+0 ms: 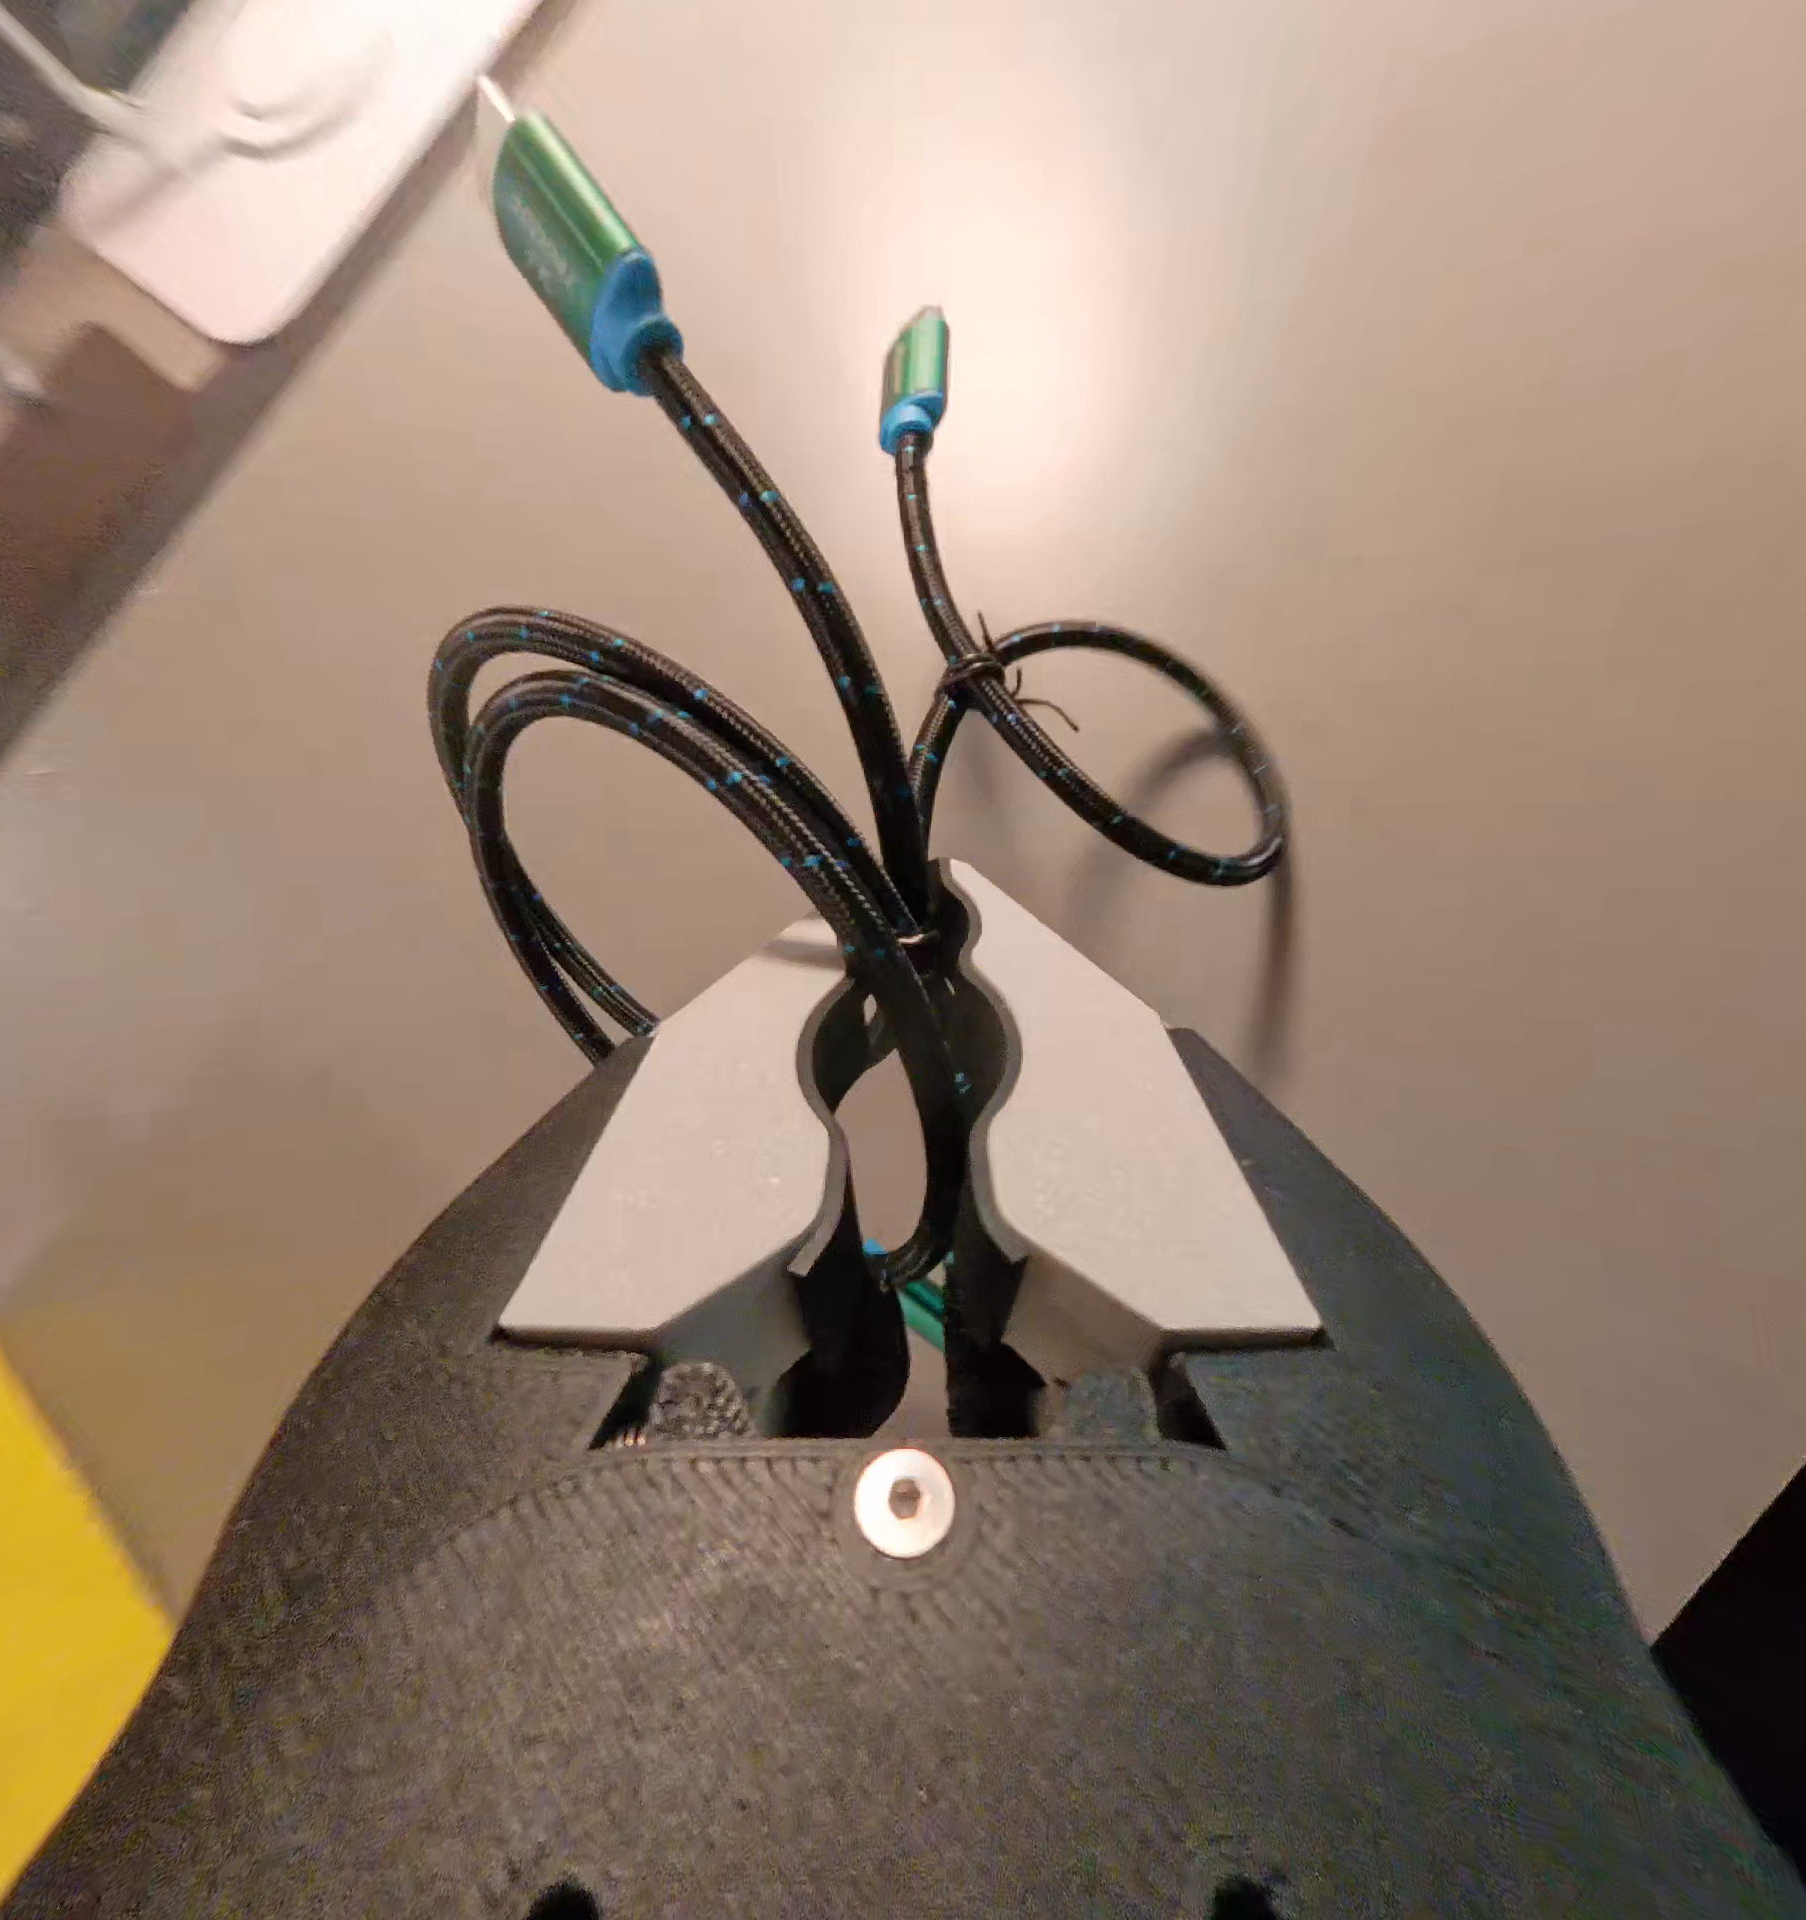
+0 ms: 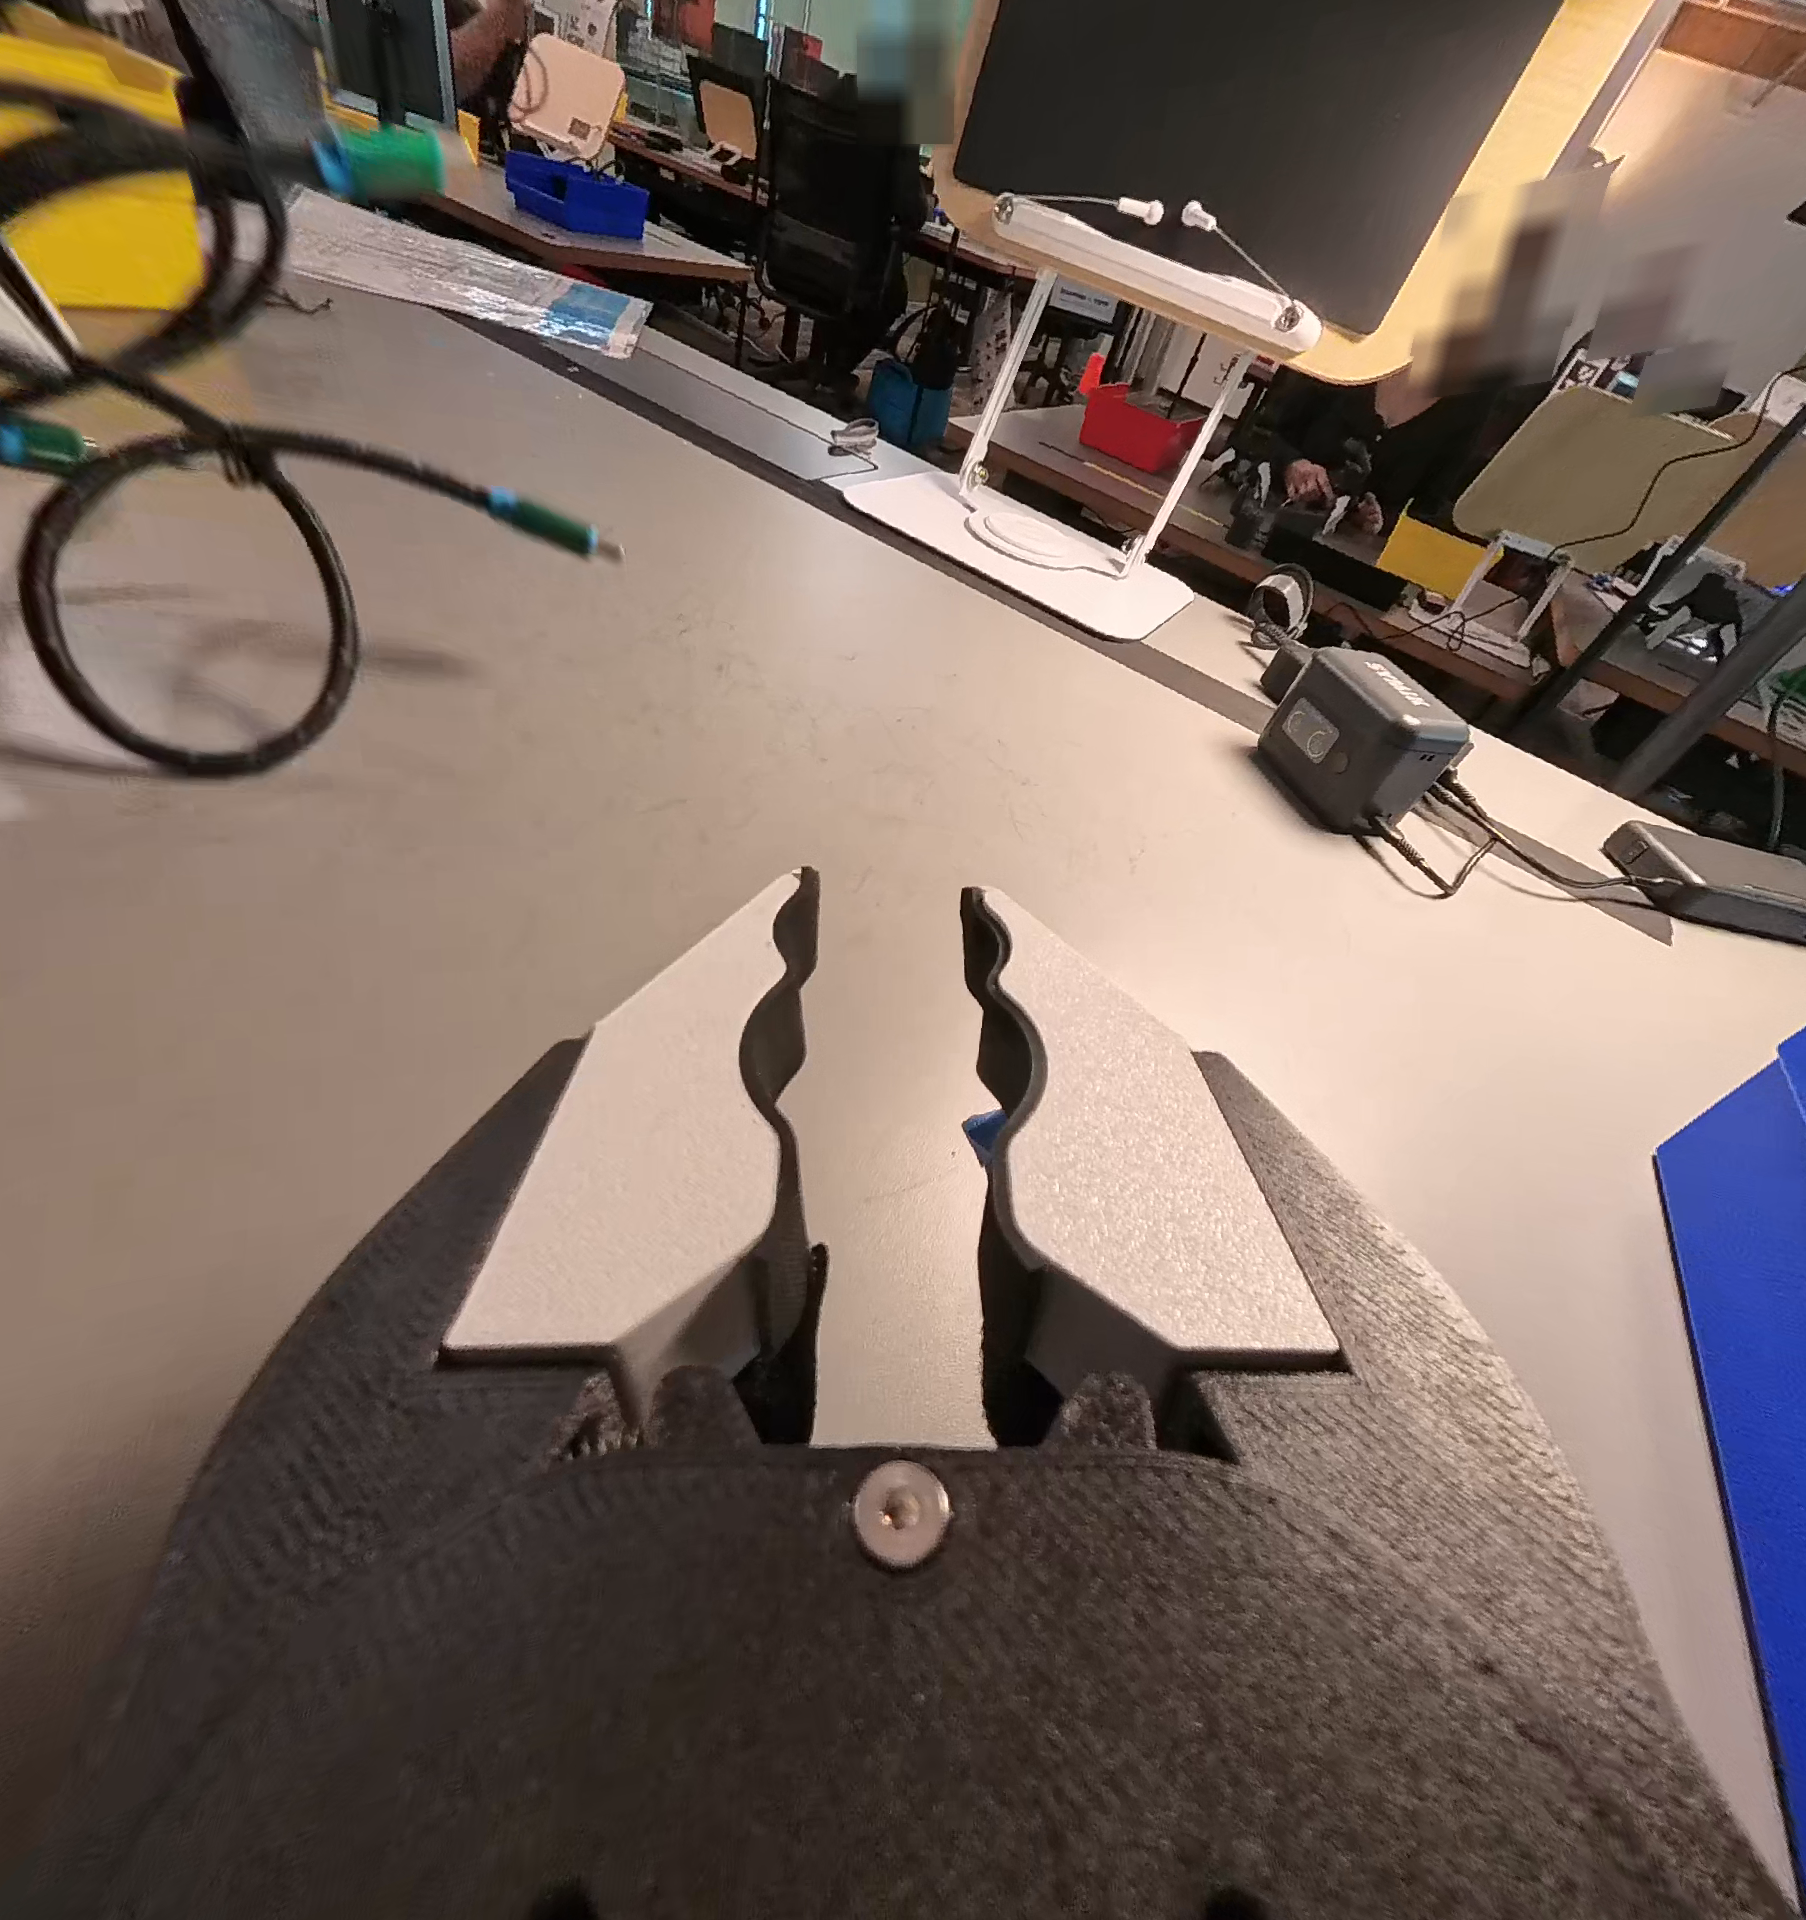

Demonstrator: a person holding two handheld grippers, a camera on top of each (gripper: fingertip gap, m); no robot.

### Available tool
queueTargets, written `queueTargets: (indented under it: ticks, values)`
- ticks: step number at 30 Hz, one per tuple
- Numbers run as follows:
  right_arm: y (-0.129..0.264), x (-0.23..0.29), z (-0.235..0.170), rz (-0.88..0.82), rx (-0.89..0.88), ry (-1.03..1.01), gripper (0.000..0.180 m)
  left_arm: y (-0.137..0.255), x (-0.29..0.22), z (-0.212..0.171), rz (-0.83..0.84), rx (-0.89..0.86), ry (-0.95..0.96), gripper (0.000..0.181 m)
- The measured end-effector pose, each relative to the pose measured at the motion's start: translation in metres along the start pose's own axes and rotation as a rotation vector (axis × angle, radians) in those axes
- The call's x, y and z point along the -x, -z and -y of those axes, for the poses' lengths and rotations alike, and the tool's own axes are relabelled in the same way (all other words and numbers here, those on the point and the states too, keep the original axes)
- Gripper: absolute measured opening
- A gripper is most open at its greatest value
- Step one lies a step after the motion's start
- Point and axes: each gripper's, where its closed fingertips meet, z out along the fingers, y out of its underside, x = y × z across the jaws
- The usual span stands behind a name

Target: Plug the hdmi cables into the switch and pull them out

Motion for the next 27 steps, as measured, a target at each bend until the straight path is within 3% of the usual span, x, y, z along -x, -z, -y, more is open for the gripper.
queueTargets:
  ticks: [5, 9, 15, 21, 27]
  values:
    - [0.002, -0.001, 0.002, -0.011, -0.013, 0.001, 0.028, -0.040, -0.042, 0.000, -0.129, 0.066, -0.025, 0.007]
    - [0.003, -0.003, 0.003, -0.016, -0.022, -0.005, 0.028, -0.055, -0.060, -0.006, -0.177, 0.113, -0.024, 0.019]
    - [0.005, -0.003, 0.005, -0.022, -0.040, -0.002, 0.027, -0.016, -0.043, 0.007, -0.156, 0.004, 0.055, 0.046]
    - [0.005, -0.002, 0.005, -0.024, -0.038, 0.012, 0.027, 0.074, 0.064, 0.002, 0.028, -0.205, 0.341, 0.053]
    - [0.005, -0.002, 0.005, -0.024, -0.041, 0.009, 0.027, 0.145, 0.212, -0.081, 0.286, -0.294, 0.789, 0.061]
